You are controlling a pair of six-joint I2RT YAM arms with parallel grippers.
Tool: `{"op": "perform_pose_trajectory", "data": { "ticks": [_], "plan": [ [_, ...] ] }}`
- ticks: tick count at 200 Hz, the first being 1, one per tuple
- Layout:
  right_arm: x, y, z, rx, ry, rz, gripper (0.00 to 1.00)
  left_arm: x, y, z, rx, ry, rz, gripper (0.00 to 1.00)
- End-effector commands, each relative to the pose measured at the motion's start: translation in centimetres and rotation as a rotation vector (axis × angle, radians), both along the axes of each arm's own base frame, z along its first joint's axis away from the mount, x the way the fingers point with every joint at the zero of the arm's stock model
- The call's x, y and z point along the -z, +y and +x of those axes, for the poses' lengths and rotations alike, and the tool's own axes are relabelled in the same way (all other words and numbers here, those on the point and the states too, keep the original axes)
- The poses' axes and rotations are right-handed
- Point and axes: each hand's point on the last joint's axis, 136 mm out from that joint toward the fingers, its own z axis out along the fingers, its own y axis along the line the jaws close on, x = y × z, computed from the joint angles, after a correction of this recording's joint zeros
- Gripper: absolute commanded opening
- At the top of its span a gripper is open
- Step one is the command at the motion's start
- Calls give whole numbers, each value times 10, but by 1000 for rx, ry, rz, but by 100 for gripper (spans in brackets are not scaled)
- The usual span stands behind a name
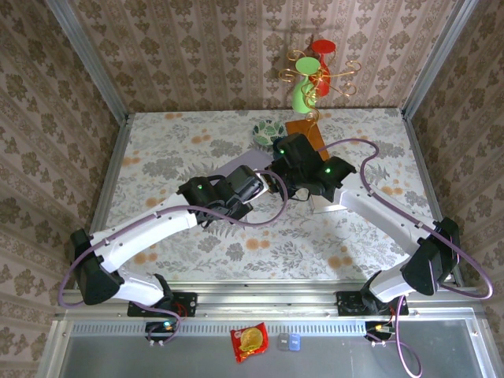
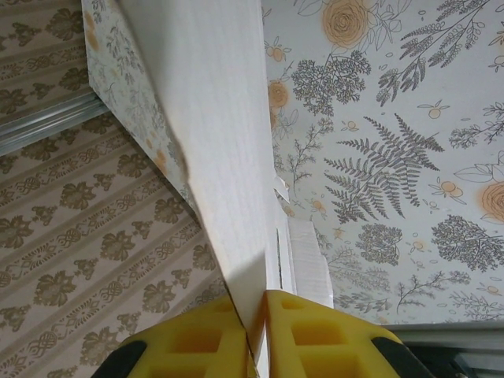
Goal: Fold the paper box
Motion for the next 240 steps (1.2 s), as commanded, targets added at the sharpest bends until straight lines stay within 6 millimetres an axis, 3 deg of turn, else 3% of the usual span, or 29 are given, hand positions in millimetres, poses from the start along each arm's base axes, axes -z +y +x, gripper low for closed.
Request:
{"op": "perform_pose_trajectory", "data": {
  "ticks": [1, 11, 25, 56, 91, 93, 113, 153, 172, 188, 207, 240],
  "plan": [
    [12, 0, 2, 5, 18, -21, 4, -17, -2, 2, -21, -14, -62, 0],
    [9, -1, 3, 2, 4, -22, 0, -21, -1, 3, -31, -22, -76, 0],
    [0, -3, 6, 4, -32, -25, 0, -32, -2, 5, -52, -43, -122, 23],
    [-29, -8, 10, 17, -126, -6, 0, -82, -4, 7, -77, -74, -381, 53],
    [-51, -15, 5, 29, -156, 13, 0, -153, 8, 16, -106, -88, -781, 60],
    [-60, -17, 2, 33, -172, 30, 0, -157, 9, 17, -109, -91, -801, 60],
    [-76, -24, -8, 51, -175, 50, 0, -182, 27, 28, -163, -106, -955, 61],
    [-115, -29, -30, 101, -129, 99, 0, -177, 58, 52, -321, -35, -1064, 57],
    [-141, -34, -30, 124, -158, 92, 0, -171, 73, 62, -396, 2, -1110, 55],
    [-152, -38, -28, 151, -159, 83, 0, -161, 84, 71, -470, 59, -1153, 52],
    [-127, -28, -10, 175, -120, 36, 0, -144, 91, 80, -550, 161, -1200, 47],
    [-77, 9, 26, 163, -117, 109, 0, -120, 92, 82, -625, 282, -1174, 42]
  ]
}}
